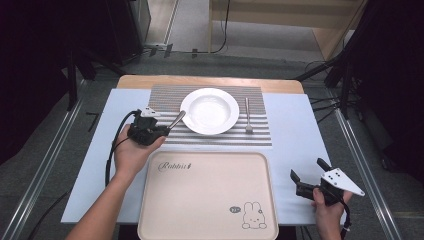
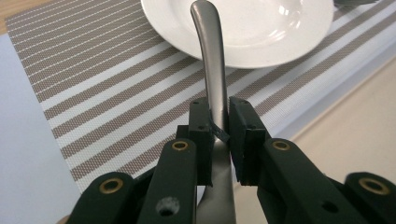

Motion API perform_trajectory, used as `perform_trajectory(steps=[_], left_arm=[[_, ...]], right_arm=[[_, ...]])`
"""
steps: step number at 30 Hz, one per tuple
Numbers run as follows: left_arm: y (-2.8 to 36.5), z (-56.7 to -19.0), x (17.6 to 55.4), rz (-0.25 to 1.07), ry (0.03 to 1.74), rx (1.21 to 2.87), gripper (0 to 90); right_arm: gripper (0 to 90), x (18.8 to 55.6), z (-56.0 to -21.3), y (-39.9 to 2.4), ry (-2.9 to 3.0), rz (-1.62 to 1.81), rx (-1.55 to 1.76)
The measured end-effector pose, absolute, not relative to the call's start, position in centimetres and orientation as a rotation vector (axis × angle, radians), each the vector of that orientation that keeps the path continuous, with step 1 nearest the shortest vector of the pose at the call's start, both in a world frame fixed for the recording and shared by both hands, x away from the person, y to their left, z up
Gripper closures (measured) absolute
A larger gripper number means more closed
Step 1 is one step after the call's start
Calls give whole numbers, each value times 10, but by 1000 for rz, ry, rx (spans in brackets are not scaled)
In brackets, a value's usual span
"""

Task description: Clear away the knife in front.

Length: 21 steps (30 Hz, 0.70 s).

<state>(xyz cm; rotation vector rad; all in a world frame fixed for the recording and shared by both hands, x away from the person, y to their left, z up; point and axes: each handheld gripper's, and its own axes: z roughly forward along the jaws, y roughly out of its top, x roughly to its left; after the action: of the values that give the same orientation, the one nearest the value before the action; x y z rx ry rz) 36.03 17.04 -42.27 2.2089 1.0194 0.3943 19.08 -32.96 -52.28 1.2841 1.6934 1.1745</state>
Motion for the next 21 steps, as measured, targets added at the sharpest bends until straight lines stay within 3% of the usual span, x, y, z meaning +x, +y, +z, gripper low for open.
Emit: perform_trajectory(steps=[21], left_arm=[[169, -436, 298, 371, 965, 2149, 804]], right_arm=[[0, 191, -523, -329, 1693, 1170, 1285]])
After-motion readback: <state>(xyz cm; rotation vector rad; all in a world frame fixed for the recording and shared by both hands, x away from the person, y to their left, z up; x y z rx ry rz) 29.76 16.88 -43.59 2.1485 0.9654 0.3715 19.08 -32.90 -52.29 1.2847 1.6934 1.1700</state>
